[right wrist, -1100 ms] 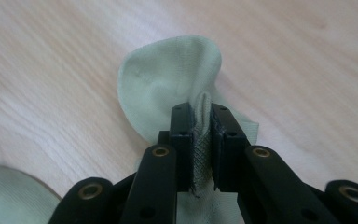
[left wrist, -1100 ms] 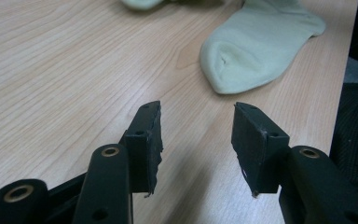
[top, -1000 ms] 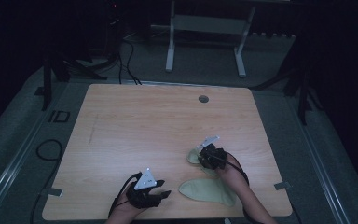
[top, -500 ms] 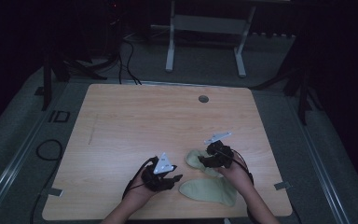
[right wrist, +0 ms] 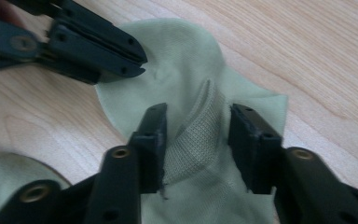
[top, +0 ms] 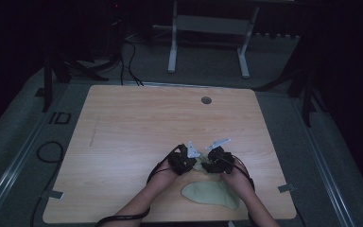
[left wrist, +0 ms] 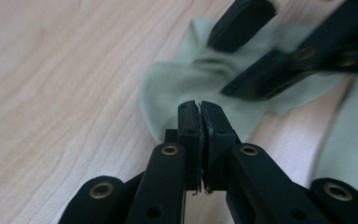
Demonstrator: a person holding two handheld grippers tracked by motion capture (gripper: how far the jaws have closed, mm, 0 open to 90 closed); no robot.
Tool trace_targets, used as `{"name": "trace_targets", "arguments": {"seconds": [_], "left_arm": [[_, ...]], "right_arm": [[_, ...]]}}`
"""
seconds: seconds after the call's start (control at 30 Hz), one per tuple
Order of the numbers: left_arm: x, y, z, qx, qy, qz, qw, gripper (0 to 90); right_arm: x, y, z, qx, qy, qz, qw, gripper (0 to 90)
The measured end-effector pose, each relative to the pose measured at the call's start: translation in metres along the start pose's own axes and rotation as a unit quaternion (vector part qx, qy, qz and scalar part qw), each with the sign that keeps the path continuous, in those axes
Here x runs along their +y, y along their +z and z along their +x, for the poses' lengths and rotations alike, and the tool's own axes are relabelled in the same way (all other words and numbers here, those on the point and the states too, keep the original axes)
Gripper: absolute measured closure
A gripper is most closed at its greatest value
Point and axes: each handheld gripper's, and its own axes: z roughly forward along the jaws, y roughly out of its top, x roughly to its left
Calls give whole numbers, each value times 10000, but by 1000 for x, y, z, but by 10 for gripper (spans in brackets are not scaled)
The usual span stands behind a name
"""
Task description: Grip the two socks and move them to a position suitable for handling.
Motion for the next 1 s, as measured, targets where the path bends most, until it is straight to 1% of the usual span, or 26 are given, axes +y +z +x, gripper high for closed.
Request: {"name": "trace_targets", "arguments": {"seconds": [0.03, 0.07, 0.1, 0.13, 0.17, 0.2, 0.23, 0.3, 0.37, 0.47, 0.5, 0.53, 0.57, 0.67, 0.73, 0.77, 0.8, 0.87, 0.9, 0.97, 1.0], "left_arm": [[-1, 2, 1, -22, -27, -6, 10000, 867], [-2, 2, 2, -56, -96, -23, 9999, 870], [-2, 2, 2, -56, -96, -23, 9999, 870], [-2, 2, 2, -56, -96, -23, 9999, 870], [-4, 0, 2, -29, -143, -22, 9999, 871], [-5, -1, 1, -14, -106, -23, 9999, 872], [-6, -2, 0, 5, -110, -26, 9999, 872], [-8, -4, 0, 8, -152, -18, 9999, 873], [-11, -6, -1, 19, -172, -11, 9998, 873], [-15, -9, -1, 24, -192, -42, 9998, 873], [-15, -9, -1, 24, -192, -42, 9998, 873], [-17, -11, -1, 21, -198, -45, 9998, 873], [-17, -11, -1, 19, -203, -47, 9998, 873], [-16, -11, -1, 18, -170, -15, 9999, 873], [-15, -10, -1, 3, -167, -17, 9999, 873], [-15, -10, -1, 5, -152, -9, 9999, 872], [-14, -9, -1, 21, -136, -8, 9999, 872], [-14, -8, 0, 12, -171, -20, 9999, 871], [-13, -8, 1, 8, -169, -16, 9999, 870], [-13, -8, 1, -6, -171, -19, 9999, 870], [-13, -7, 2, -11, -192, -33, 9998, 869]], "right_arm": [[-1, -1, -1, -28, 4, -21, 10000, 641], [-1, -1, -1, -44, 13, -26, 10000, 671], [-1, -1, -1, -44, 13, -26, 10000, 671], [-1, -1, -2, -66, 3, -39, 10000, 694], [-2, -1, -2, -71, -2, -61, 10000, 752], [-2, -2, -3, -87, 11, -63, 9999, 773], [-2, -4, -4, -136, -15, -98, 9999, 791], [-2, -10, -6, -216, 0, -175, 9996, 803], [-3, -17, -11, -222, 59, -248, 9994, 808], [-5, -26, -19, -245, 173, -293, 9991, 809], [-5, -26, -19, -245, 173, -293, 9991, 809], [-6, -29, -22, -254, 208, -307, 9990, 809], [-8, -34, -30, -286, 264, -303, 9988, 809], [-13, -38, -42, -347, 396, -308, 9981, 807], [-17, -39, -49, -312, 506, -295, 9978, 804], [-18, -39, -52, -289, 551, -276, 9977, 789], [-20, -38, -54, -286, 579, -258, 9976, 755], [-23, -37, -59, -303, 648, -213, 9972, 676], [-25, -36, -61, -297, 692, -195, 9970, 670], [-28, -36, -65, -394, 768, -146, 9962, 659], [-30, -36, -66, -415, 758, -142, 9962, 649]]}}
